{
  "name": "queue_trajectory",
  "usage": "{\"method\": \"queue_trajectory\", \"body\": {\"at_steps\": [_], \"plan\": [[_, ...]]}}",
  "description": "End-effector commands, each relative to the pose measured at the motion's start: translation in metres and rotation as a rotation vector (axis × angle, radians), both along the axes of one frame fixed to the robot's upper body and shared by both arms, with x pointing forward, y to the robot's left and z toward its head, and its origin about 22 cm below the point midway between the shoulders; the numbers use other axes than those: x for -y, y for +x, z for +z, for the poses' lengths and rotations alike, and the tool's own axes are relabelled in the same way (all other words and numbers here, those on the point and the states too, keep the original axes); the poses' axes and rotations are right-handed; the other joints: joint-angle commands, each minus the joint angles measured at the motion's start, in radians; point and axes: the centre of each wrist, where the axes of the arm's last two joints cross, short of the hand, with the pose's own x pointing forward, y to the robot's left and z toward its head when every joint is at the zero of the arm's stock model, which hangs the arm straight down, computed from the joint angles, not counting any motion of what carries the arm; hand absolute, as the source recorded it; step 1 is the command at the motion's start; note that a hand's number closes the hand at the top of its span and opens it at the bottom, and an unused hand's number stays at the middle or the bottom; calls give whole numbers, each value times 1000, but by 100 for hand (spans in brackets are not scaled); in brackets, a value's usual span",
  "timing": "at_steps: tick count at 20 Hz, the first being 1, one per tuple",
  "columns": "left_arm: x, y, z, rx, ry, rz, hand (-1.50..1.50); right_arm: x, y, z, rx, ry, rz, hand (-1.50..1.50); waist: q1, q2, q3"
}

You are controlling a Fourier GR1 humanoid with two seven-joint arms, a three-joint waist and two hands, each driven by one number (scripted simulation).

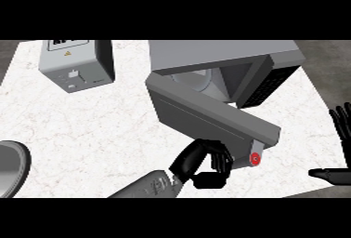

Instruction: Pick up the milk, place it into the microwave and close the microwave

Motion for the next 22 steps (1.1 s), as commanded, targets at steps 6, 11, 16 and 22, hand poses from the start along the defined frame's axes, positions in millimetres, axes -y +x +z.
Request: {"method": "queue_trajectory", "body": {"at_steps": [6,11,16,22], "plan": [[24,40,51,172,-84,64,150,-10,28,31,73,18,158,-150,-72,17,0],[31,62,75,203,-93,114,150,-11,38,47,93,7,177,-150,-119,29,4],[33,81,91,213,-94,154,150,-19,51,64,133,17,236,-150,-147,44,5],[35,97,106,237,-89,204,150,-27,62,79,147,38,310,-150,-181,58,8]]}}
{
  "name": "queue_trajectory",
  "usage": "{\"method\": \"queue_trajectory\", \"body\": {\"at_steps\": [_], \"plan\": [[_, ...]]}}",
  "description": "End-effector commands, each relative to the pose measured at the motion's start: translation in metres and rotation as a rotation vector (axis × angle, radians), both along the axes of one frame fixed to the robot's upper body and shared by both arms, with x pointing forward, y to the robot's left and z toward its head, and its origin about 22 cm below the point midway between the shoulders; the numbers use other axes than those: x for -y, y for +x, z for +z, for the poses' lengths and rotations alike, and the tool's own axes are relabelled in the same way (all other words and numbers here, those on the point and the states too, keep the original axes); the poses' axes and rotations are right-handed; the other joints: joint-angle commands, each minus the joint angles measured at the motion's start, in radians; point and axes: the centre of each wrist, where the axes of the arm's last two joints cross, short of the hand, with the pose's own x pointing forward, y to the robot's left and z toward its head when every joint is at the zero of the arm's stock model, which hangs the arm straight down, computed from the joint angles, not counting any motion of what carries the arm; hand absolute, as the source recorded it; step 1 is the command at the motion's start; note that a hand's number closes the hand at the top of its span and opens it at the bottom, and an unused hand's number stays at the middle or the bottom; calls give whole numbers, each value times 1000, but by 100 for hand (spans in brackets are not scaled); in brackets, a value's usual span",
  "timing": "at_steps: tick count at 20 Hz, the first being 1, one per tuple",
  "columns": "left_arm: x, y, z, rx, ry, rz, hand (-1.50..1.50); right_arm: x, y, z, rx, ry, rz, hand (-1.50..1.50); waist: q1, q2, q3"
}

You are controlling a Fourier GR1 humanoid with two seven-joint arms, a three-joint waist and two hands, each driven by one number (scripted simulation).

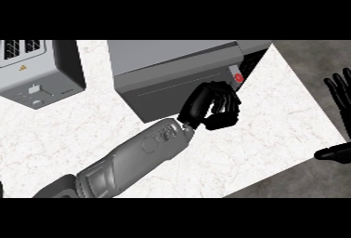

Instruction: Pick up the milk, place it into the microwave and close the microwave

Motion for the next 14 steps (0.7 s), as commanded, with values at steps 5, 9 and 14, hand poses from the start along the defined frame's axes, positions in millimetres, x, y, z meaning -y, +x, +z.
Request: {"method": "queue_trajectory", "body": {"at_steps": [5,9,14], "plan": [[13,16,27,43,-28,28,150,-3,14,24,58,23,113,-150,-41,12,3],[14,13,27,40,-46,39,150,-15,22,35,65,20,198,-150,-51,19,3],[16,13,31,42,-56,64,150,-25,27,41,47,27,285,-150,-63,15,5]]}}
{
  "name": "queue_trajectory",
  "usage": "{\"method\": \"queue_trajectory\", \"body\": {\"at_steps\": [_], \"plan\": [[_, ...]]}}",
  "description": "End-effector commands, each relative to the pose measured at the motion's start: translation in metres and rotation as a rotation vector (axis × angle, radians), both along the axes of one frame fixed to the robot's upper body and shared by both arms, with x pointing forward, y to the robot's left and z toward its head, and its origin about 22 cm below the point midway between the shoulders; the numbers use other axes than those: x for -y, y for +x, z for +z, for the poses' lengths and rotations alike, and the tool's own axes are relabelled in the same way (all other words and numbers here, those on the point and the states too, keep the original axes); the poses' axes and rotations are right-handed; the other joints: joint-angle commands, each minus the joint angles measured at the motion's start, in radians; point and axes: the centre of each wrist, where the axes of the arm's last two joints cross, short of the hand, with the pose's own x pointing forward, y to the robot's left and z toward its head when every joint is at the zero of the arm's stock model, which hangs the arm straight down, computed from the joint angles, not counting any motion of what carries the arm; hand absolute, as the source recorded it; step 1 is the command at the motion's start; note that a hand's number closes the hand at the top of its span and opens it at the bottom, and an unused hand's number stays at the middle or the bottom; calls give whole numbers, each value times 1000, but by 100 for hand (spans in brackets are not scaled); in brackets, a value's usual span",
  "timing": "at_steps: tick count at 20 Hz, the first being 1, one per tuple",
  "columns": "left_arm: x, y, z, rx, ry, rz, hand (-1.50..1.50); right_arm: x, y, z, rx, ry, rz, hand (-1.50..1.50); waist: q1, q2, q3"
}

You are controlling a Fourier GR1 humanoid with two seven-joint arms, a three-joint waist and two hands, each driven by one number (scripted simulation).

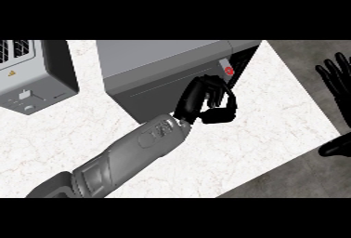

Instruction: Pick up the milk, place it into the microwave and close the microwave

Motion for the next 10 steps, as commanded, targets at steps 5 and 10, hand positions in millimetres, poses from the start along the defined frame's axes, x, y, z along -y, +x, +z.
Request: {"method": "queue_trajectory", "body": {"at_steps": [5,10], "plan": [[24,5,25,43,-24,-29,150,-15,11,29,51,-64,205,150,-18,11,-1],[24,4,24,38,-22,-15,150,-43,13,48,100,-131,407,150,-29,0,2]]}}
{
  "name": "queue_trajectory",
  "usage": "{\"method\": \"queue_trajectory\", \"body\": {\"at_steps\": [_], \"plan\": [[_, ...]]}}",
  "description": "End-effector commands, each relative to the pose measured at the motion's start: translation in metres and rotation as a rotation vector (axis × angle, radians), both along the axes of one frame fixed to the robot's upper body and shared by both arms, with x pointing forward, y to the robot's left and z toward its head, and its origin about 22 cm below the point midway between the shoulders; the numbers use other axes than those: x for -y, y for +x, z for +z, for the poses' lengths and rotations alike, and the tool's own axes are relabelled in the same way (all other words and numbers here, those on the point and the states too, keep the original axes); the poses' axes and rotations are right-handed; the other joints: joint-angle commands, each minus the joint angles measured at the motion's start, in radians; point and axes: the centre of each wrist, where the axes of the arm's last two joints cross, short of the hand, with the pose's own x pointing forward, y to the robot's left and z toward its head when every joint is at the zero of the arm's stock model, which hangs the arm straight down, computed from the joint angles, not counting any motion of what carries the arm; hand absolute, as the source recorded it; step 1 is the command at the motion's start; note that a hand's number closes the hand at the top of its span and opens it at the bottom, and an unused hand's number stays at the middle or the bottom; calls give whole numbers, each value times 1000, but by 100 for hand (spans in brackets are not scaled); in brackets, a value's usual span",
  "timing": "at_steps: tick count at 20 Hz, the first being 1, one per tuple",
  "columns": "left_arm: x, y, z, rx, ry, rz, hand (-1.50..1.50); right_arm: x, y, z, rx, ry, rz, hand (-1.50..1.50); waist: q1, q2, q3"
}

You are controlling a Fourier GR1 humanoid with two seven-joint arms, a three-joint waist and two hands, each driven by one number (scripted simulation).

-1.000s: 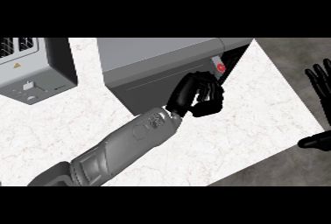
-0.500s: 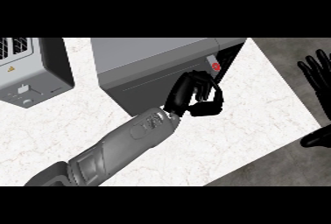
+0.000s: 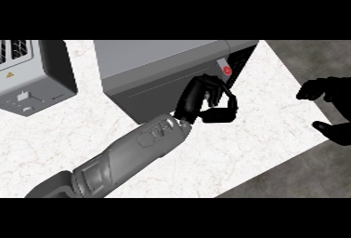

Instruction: Pick up the milk, place it into the microwave and close the microwave

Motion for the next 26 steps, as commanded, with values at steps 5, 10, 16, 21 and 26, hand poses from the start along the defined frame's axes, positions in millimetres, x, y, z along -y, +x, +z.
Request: {"method": "queue_trajectory", "body": {"at_steps": [5,10,16,21,26], "plan": [[23,6,25,59,-17,-30,150,-31,-1,19,61,-29,255,150,-34,5,2],[22,7,24,46,-20,-7,150,-45,-6,29,79,-43,317,150,-47,-1,2],[22,8,25,48,-30,22,150,-58,-12,31,77,-52,356,150,-71,3,3],[20,7,20,50,-36,46,150,-65,-19,35,85,-48,391,150,-86,3,3],[20,7,20,45,-48,71,150,-70,-23,38,87,-45,407,150,-93,4,3]]}}
